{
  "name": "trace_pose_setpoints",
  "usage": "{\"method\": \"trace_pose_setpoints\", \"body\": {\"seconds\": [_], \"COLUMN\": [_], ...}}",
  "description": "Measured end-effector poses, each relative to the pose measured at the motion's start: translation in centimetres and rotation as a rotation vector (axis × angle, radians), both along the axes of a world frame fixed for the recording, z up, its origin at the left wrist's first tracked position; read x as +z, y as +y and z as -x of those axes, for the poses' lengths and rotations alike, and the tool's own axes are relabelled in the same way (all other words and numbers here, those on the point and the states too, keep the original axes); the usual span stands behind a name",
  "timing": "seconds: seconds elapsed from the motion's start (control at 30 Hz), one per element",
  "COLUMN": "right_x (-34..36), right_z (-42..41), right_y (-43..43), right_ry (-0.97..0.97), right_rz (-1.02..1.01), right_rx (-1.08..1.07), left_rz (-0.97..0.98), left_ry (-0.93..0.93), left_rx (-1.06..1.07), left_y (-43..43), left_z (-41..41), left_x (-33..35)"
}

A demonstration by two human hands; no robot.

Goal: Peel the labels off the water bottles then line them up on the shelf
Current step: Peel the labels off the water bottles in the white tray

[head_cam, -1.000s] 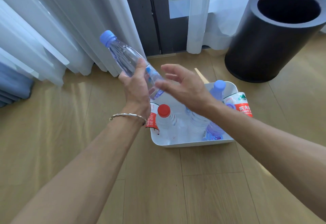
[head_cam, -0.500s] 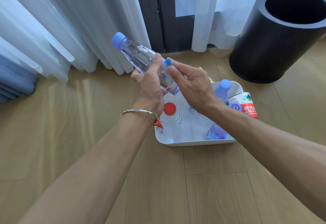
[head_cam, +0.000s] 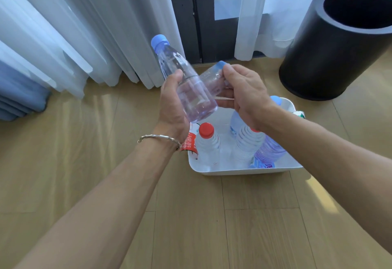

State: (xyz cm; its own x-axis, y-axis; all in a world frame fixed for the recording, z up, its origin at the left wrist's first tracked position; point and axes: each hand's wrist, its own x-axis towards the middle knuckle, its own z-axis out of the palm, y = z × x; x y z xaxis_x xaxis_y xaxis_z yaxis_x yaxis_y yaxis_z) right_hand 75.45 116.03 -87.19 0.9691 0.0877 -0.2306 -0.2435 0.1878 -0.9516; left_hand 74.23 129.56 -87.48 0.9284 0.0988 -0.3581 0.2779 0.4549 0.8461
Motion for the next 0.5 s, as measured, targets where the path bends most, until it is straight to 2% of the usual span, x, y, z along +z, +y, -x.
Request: {"method": "trace_pose_setpoints", "body": {"seconds": [0.13,0.2,0.33,0.5], "right_x": [0.2,0.4,0.6,1.2], "right_z": [0.2,0.4,0.3,0.2], "right_y": [0.2,0.0,-0.2,0.0], "right_ry": [-0.153,-0.223,-0.418,-0.451], "right_rz": [0.156,0.250,0.508,0.458], "right_rx": [0.053,0.094,0.130,0.130], "left_rz": [-0.025,-0.102,-0.228,-0.256], "left_ry": [0.028,0.002,0.075,0.045], "left_rx": [-0.022,0.011,0.025,0.083], "left_y": [-0.3,-0.3,0.1,0.2], "left_z": [-0.3,-0.4,-0.6,-1.1], "left_x": [-0.4,-0.1,-0.3,1.0]}}
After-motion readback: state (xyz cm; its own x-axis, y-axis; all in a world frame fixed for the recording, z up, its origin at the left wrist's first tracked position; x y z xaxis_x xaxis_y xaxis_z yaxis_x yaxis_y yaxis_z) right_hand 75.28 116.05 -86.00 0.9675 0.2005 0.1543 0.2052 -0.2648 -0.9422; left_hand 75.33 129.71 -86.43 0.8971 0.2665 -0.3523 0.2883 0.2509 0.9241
